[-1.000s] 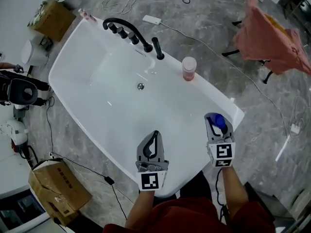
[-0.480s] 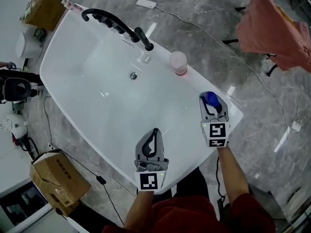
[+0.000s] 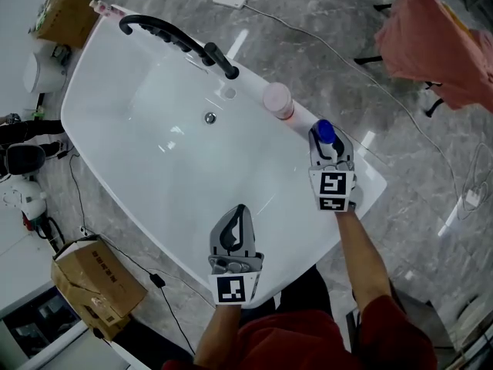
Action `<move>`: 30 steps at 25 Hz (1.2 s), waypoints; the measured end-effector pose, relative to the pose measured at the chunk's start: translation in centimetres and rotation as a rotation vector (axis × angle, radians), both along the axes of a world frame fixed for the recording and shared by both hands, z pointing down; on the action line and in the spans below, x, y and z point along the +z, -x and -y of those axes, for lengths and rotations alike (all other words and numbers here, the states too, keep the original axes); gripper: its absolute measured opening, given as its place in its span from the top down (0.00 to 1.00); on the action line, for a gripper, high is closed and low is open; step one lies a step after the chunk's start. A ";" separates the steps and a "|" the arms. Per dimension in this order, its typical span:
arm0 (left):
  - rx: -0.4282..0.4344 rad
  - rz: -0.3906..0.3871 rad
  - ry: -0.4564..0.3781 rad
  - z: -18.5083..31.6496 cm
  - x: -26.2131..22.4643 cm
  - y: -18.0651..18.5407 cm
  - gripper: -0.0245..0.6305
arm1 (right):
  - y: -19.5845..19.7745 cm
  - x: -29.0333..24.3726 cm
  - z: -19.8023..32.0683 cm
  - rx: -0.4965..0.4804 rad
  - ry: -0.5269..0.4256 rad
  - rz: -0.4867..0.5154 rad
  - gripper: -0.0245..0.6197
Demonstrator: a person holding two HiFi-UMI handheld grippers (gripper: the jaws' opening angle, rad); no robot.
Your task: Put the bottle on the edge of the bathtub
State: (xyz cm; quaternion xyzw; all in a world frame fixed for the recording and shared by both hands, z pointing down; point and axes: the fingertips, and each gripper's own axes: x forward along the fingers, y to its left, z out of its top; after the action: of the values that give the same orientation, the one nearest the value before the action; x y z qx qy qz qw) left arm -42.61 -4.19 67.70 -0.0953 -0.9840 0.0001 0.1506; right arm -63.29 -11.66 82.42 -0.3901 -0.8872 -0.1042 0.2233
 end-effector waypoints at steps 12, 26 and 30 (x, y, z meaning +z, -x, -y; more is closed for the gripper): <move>0.002 0.024 -0.027 0.4 -0.7 -0.1 0.96 | -1.2 1.2 1.2 0.033 -0.004 -0.056 0.60; -0.052 0.049 -0.071 -0.6 -4.4 -9.2 0.96 | -16.3 -2.8 7.8 0.032 -0.060 -0.143 0.59; -0.088 0.058 -0.071 -2.1 -6.5 -14.1 0.96 | -22.0 -7.6 7.0 -0.002 -0.021 -0.129 0.59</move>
State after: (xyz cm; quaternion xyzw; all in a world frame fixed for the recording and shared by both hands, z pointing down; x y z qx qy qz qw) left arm -28.55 -2.06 61.24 -0.1329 -0.9822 -0.0442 0.1253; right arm -41.31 -18.70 74.79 -0.3944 -0.8695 -0.0881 0.2840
